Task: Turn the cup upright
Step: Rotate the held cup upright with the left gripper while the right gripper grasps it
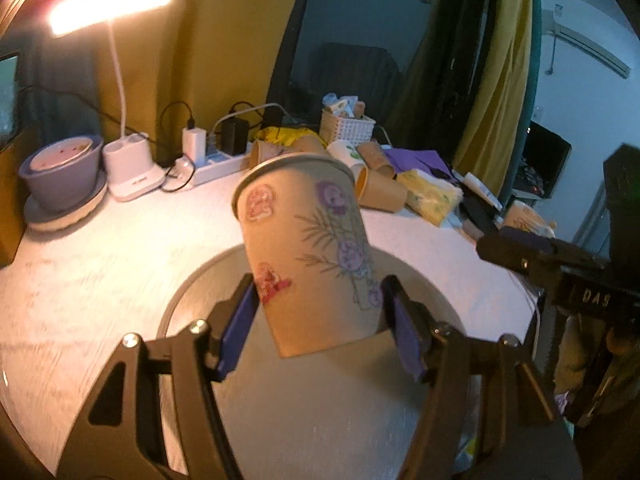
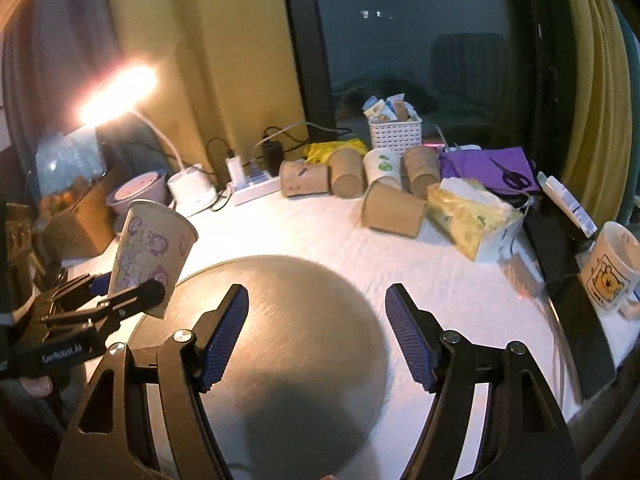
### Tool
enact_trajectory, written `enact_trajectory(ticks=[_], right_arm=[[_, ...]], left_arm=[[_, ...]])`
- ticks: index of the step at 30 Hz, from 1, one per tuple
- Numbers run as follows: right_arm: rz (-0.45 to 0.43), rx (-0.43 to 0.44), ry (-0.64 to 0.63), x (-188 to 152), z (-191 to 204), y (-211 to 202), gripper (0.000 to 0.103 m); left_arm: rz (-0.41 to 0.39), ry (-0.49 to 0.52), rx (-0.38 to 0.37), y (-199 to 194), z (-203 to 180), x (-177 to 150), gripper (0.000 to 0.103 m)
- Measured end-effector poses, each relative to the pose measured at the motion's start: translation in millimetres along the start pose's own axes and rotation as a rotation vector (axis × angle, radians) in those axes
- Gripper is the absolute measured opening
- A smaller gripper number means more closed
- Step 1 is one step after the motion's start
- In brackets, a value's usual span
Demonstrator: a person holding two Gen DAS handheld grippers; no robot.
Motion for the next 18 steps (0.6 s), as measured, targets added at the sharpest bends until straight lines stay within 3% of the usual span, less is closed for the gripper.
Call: enact_trajectory(ticks=[6,14,18], right_arm=[[0.022,0.050,-0.002,-20,32,-12,0.074],[0.083,0.284,0.029,-35,85,-23,0.074],[0.116,0.362,0.030,-40,108,-27,0.074]], left_arm=[[-0.031,0.062,0.040,-28,1,-38,0.064],[-0.081,0.110,0.053,-59,-2,-73,0.064],[-0.103,0.116,0.016,-69,-7,-81,0.064]])
Point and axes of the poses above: each gripper's, at about its wrist camera, not at the fingertips, and y roughly the way its jaws point, z to its left, x to its top, the point moved 5 cm from there along y, roughly the way its jaws point, and after that the axes turned 2 degrees about -y, right-handed, at the moved point
